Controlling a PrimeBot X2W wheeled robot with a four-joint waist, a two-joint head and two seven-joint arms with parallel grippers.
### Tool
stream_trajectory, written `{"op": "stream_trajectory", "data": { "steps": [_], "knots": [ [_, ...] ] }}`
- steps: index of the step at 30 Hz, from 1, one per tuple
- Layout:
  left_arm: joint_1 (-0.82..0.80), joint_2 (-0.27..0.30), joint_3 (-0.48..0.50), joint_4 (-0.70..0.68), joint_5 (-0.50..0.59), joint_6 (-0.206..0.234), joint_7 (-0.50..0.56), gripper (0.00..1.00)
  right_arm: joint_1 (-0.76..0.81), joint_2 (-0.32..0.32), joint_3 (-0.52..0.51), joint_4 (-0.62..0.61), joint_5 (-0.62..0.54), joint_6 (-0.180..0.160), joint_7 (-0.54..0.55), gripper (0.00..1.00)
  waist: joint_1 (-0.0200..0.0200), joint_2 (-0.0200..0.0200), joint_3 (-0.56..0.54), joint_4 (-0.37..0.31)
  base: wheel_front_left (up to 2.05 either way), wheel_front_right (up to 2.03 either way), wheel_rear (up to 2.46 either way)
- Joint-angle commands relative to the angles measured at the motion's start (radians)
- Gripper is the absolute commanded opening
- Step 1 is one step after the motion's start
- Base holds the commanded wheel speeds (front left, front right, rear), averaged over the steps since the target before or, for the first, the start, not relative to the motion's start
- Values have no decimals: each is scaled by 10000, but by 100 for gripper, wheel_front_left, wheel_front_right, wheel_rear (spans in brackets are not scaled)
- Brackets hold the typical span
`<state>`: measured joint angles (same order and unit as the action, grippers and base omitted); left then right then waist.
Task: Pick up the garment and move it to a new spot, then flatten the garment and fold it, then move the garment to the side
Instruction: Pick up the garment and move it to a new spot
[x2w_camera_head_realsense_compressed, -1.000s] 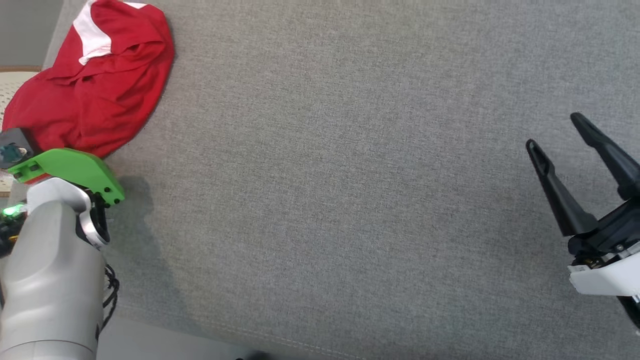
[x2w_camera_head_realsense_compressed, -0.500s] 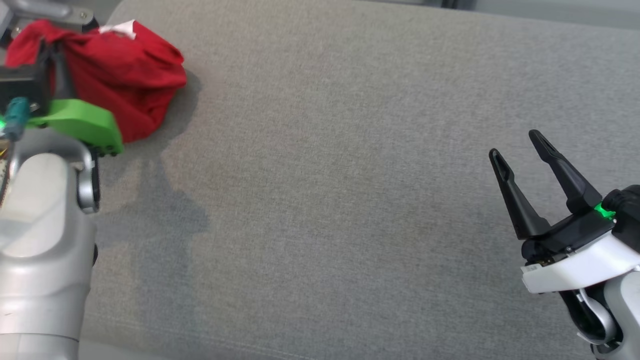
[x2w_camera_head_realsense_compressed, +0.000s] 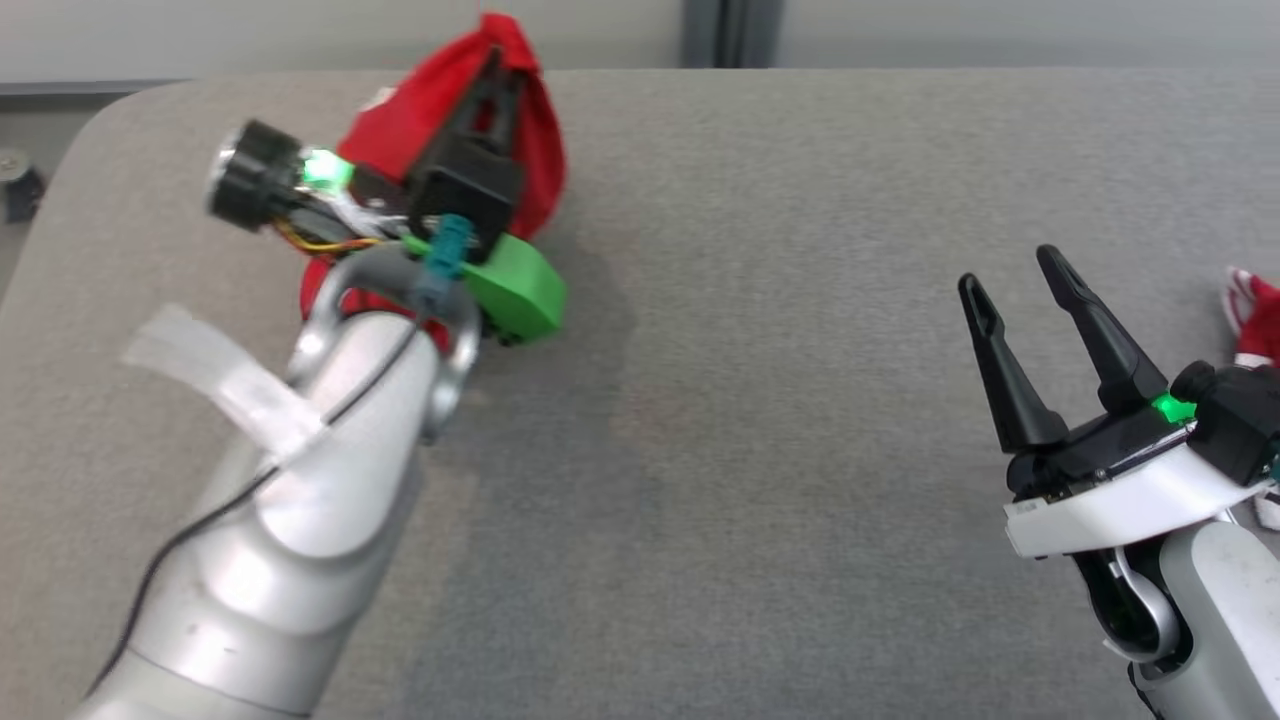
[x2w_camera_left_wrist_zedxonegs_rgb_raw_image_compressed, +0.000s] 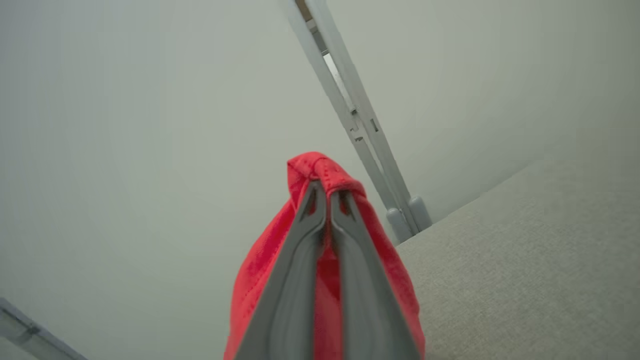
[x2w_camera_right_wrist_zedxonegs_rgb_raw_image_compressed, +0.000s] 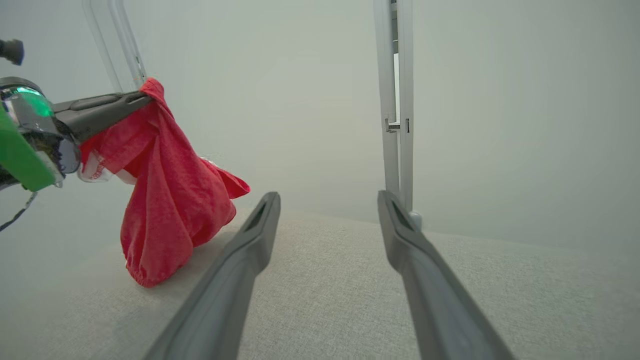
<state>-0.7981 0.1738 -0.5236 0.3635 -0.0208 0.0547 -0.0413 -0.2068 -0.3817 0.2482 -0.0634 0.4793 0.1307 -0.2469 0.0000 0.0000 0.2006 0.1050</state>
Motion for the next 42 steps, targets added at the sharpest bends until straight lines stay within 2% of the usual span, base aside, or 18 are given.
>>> {"op": "stream_trajectory", "data": {
  "steps": [1,7,11,18,21,27,32,38,42],
  "knots": [
    [115,-166,-180,-4,93,-81,47,0,-146,74,-27,68,17,0,-71,100,0,0,-66,-1034,0,0,0],
    [-83,-997,-1568,614,329,-466,-61,0,-393,264,-83,352,169,0,-156,100,0,0,112,-2208,0,0,0],
    [2,-1174,-2813,1220,27,-619,-268,0,-576,440,-114,542,221,0,-193,100,0,0,237,-2865,0,0,0],
    [185,-1201,-5408,1432,-1788,-43,16,0,-827,704,-199,749,344,0,-185,100,0,0,396,-3560,0,0,0],
    [72,-1202,-6174,1415,-2451,391,-38,100,-785,756,-265,777,349,0,-188,100,0,0,403,-3559,0,0,0],
    [-217,-1205,-7025,1377,-3453,1017,-344,100,-593,764,-254,831,253,0,-189,100,0,0,194,-3053,0,0,0],
    [-477,-1206,-7090,1195,-4233,1571,-938,100,-407,724,-233,886,130,0,-190,100,0,0,-151,-2421,0,0,0],
    [-185,-1205,-6016,1604,-5193,2682,-1998,100,-9,651,-193,987,-94,0,-191,100,0,0,-670,-1674,0,0,0],
    [384,-550,-4978,1485,-5172,3186,-2239,100,397,671,-222,1016,-267,0,-191,100,0,0,-969,-1304,0,0,0]
  ]
}}
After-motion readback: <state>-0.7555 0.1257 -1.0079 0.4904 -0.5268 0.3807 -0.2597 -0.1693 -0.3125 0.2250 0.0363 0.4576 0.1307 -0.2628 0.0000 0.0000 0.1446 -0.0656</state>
